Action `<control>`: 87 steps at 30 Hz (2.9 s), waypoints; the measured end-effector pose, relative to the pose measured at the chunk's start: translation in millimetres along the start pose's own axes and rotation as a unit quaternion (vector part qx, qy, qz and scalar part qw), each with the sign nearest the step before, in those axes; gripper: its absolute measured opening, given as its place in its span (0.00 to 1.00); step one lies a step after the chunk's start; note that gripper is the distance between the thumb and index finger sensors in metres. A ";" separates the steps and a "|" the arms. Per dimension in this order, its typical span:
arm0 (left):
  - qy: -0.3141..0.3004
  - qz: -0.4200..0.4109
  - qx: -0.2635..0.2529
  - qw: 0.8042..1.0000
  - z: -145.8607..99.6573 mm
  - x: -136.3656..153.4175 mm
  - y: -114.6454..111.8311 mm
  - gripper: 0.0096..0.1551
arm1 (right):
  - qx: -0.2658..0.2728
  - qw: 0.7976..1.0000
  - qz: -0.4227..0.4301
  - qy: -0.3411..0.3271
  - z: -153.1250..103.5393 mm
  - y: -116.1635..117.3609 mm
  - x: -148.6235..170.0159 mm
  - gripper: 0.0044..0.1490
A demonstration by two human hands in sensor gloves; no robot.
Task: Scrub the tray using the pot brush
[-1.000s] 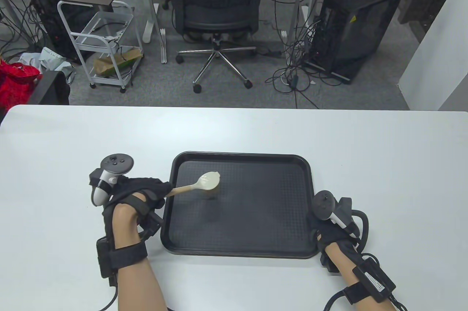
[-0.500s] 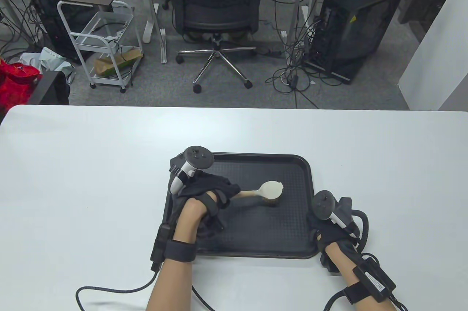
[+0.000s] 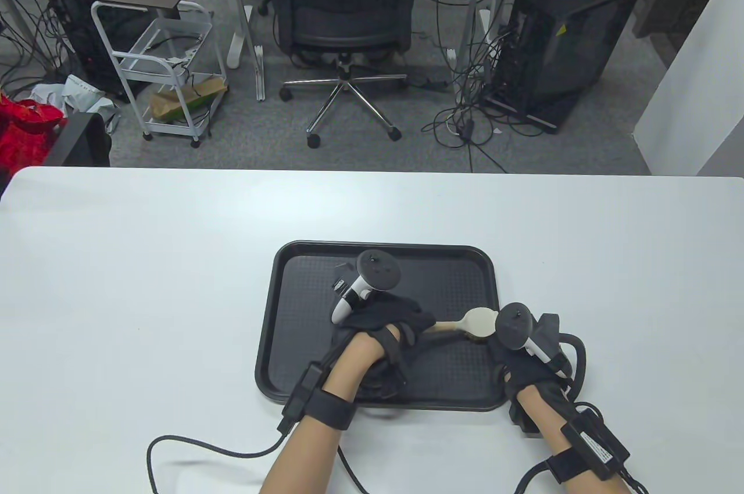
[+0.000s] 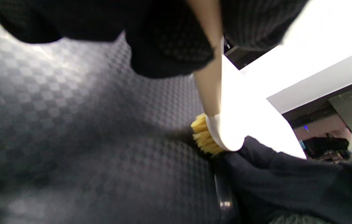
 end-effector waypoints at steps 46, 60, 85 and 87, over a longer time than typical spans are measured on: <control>0.200 0.026 -0.005 0.979 -67.3 128.4 112.3 0.31 | -0.001 1.000 0.000 0.000 -0.1 -0.1 0.0 0.38; 0.229 0.000 -0.038 0.973 -99.1 174.7 139.3 0.31 | -0.001 1.000 0.000 0.001 -0.1 0.0 -0.1 0.38; 0.188 -0.072 -0.091 0.975 -132.2 198.3 162.5 0.31 | 0.001 1.000 -0.001 0.001 -0.2 0.2 -0.1 0.38; 0.152 -0.062 -0.081 0.983 -121.7 177.7 157.2 0.30 | 0.001 1.000 -0.001 0.001 -0.2 0.2 -0.1 0.38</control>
Point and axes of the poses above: the tracker on the back of each hand, its own x axis roughly to the little-finger side, its own z axis roughly from the wrist to the fingertips, y = z × x, the point moved 1 cm from there along z, roughly from the wrist to the fingertips, and after that the axes turned 1 degree about y, right-handed, at the moved point
